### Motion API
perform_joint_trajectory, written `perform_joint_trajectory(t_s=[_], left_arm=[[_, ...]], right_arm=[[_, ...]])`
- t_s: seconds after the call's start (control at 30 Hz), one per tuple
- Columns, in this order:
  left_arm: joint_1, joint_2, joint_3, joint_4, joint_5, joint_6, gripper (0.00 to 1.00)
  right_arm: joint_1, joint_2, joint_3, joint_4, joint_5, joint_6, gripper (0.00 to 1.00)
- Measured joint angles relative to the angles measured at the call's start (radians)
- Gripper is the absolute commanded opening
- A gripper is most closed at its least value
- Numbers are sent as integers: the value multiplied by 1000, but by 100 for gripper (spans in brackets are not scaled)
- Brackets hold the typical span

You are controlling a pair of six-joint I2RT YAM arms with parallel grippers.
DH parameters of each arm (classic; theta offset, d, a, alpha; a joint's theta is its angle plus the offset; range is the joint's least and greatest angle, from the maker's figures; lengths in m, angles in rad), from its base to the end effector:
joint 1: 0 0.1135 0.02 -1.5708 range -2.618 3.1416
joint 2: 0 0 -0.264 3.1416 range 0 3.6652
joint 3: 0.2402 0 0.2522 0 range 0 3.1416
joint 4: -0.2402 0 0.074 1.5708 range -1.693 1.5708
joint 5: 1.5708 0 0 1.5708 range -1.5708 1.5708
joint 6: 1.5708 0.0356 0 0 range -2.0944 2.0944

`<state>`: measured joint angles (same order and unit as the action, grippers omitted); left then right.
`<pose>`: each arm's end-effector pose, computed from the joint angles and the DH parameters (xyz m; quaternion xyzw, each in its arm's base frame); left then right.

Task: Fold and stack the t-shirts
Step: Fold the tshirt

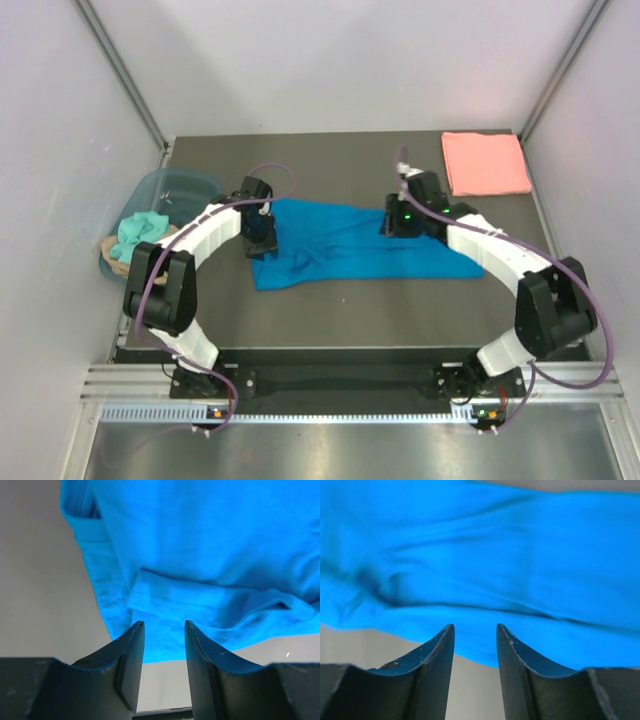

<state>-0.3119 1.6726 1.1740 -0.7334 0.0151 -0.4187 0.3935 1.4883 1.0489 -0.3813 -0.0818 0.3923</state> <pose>0.3111 -0.1009 0.2083 -0.0513 0.9843 -0.0672 0.1548 0.2945 0.1254 0.2466 -0.0155 0.9297 0.1753 0.3236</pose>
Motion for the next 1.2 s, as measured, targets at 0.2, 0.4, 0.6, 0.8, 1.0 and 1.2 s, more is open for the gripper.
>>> perform_joint_trajectory(t_s=[0.2,0.4,0.6,0.8,1.0,1.2], left_arm=[[79,4,-101,54,89,-26,41],[111,6,-110,108,146,-21,42],[140,24,-110,148,180,-2,42],[150,56,-110,158,180,15,43],[151,65,-110,163,200,33,36],[153,71,-110,165,216,42,8]], right_arm=[[240,92,76,121,-74,-131,35],[312,222,189,242,-177,-214,41],[317,373,292,285,-272,-289,42],[337,447,323,292,-346,-348,42],[364,512,375,294,-380,-400,41],[377,537,385,287,-379,-420,35]])
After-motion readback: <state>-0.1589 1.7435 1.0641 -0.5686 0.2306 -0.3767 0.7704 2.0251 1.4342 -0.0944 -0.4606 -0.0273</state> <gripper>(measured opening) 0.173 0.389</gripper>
